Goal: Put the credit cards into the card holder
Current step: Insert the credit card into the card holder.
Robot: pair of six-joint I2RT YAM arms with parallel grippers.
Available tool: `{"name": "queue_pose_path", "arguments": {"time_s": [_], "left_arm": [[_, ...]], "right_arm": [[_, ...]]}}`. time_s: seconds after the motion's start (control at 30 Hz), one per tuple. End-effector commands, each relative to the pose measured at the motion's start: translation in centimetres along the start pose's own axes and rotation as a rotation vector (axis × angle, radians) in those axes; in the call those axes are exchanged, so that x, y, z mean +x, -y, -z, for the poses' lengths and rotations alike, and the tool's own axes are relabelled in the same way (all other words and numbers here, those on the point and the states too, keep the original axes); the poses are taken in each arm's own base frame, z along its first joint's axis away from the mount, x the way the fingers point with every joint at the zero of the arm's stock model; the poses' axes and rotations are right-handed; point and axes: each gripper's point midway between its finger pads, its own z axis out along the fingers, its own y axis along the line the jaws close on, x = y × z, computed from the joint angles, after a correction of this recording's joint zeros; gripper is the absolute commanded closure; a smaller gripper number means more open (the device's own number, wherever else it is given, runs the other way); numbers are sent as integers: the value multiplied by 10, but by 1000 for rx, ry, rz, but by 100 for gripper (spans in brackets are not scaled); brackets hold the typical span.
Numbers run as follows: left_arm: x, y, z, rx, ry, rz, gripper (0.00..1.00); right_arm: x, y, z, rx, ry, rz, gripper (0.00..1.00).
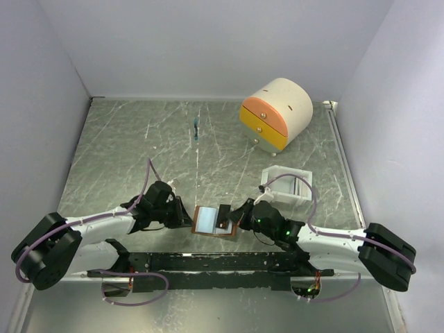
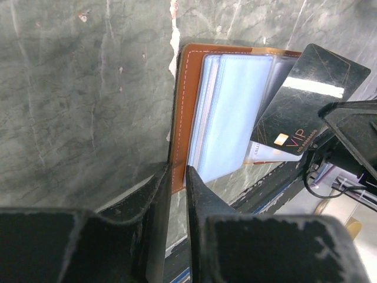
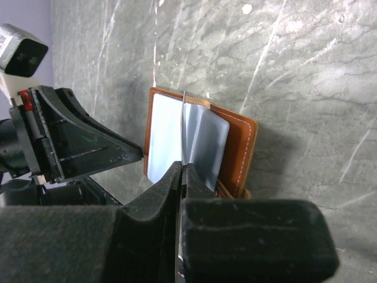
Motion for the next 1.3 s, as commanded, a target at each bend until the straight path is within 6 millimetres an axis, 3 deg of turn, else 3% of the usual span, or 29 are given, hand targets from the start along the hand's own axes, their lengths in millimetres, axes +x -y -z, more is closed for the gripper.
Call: {"name": "queue_pose_path", "arguments": {"time_s": [0.0, 1.27], "left_arm": [[1, 12, -1, 65, -3, 0, 74], [10, 20, -5, 88, -30, -10, 77]], "right_arm": [[-10, -9, 4, -32, 37, -28, 100], [-12, -8, -1, -30, 46, -46, 100]]}}
